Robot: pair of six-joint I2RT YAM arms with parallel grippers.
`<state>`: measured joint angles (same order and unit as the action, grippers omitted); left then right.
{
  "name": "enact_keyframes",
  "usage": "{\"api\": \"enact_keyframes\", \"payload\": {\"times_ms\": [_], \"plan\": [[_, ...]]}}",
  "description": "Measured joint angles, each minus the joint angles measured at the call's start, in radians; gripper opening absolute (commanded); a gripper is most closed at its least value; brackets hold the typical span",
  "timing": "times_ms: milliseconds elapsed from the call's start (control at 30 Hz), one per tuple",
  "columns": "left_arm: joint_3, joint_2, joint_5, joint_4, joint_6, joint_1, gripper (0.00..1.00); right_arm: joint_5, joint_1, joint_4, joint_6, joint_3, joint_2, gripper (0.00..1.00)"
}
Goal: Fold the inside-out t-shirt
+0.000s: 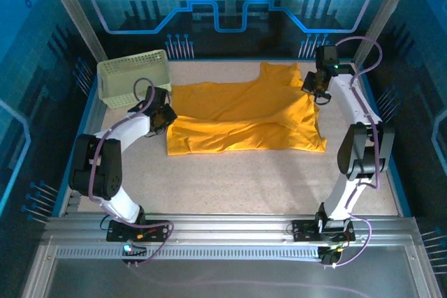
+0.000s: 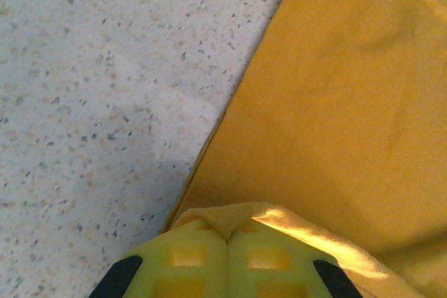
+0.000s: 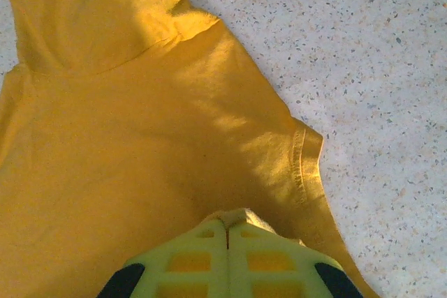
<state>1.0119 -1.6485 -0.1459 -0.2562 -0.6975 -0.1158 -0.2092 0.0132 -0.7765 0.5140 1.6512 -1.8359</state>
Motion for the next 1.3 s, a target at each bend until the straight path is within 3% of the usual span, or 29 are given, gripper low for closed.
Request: {"api": "enact_keyframes", "payload": {"times_ms": [133, 233, 367, 500, 667, 933, 1300], "plan": [[0.008, -0.009, -0.005, -0.024, 0.003, 0.002, 0.44, 0.0, 0.0, 0.0, -0.011, 0.02, -0.034, 0.53], [0.014, 0.006, -0.035, -0.077, 0.003, 0.003, 0.61, -0.008, 0.0, -0.011, -0.031, 0.024, -0.036, 0.63], [-0.005, 0.14, -0.067, -0.14, -0.002, -0.009, 0.65, -0.021, 0.0, -0.003, -0.042, -0.037, 0.032, 0.63], [-0.083, 0.339, -0.041, -0.12, -0.01, -0.087, 0.61, 0.027, 0.0, 0.031, -0.035, -0.268, 0.236, 0.63], [-0.216, 0.326, 0.063, -0.058, -0.023, -0.161, 0.57, 0.156, -0.001, 0.1, 0.0, -0.539, 0.382, 0.63], [-0.293, 0.154, 0.137, 0.02, -0.036, -0.161, 0.56, 0.272, -0.008, 0.198, 0.056, -0.667, 0.293, 0.56], [-0.367, 0.198, 0.135, 0.063, -0.04, -0.071, 0.6, 0.241, -0.196, 0.274, 0.116, -0.692, 0.175, 0.54]]}}
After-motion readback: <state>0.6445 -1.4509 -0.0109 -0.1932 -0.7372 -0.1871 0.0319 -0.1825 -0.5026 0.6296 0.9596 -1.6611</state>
